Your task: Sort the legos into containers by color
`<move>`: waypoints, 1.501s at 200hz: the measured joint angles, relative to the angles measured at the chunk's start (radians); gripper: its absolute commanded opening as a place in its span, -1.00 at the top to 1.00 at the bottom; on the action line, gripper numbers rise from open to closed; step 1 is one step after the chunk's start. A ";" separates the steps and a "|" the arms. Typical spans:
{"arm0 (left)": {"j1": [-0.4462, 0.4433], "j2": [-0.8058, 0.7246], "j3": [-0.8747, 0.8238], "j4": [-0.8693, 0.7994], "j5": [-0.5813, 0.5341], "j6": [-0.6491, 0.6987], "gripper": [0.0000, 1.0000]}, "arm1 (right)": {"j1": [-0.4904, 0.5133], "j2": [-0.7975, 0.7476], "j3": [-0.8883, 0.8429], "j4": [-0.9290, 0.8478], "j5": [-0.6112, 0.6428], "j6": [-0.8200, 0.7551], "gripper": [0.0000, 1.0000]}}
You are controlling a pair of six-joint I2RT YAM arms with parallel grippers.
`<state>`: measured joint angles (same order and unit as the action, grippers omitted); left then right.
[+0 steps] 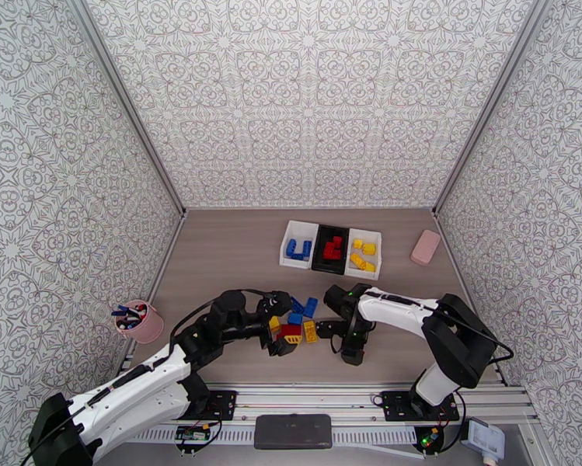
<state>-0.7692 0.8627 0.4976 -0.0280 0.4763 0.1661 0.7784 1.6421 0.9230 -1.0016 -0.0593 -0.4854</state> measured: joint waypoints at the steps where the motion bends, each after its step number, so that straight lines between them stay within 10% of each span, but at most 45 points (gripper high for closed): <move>1: 0.000 0.000 0.000 0.000 0.000 0.000 -0.99 | 0.000 0.000 0.000 0.000 0.000 0.001 -0.30; 99: 0.000 0.003 0.006 -0.013 0.003 0.003 -0.99 | 0.000 -0.004 -0.008 0.036 0.007 0.045 0.59; 186: 0.000 0.003 0.006 -0.011 -0.002 -0.001 -0.99 | -0.006 -0.187 -0.038 0.142 0.006 0.088 0.68; 300: -0.059 0.013 -0.012 0.142 -0.227 -0.043 -0.99 | -0.077 -0.511 -0.153 0.742 0.111 0.494 0.91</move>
<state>-0.8280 0.8753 0.4854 0.1135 0.2489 0.1234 0.7017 1.1313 0.7700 -0.2596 0.0513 0.0090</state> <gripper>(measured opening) 0.996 0.314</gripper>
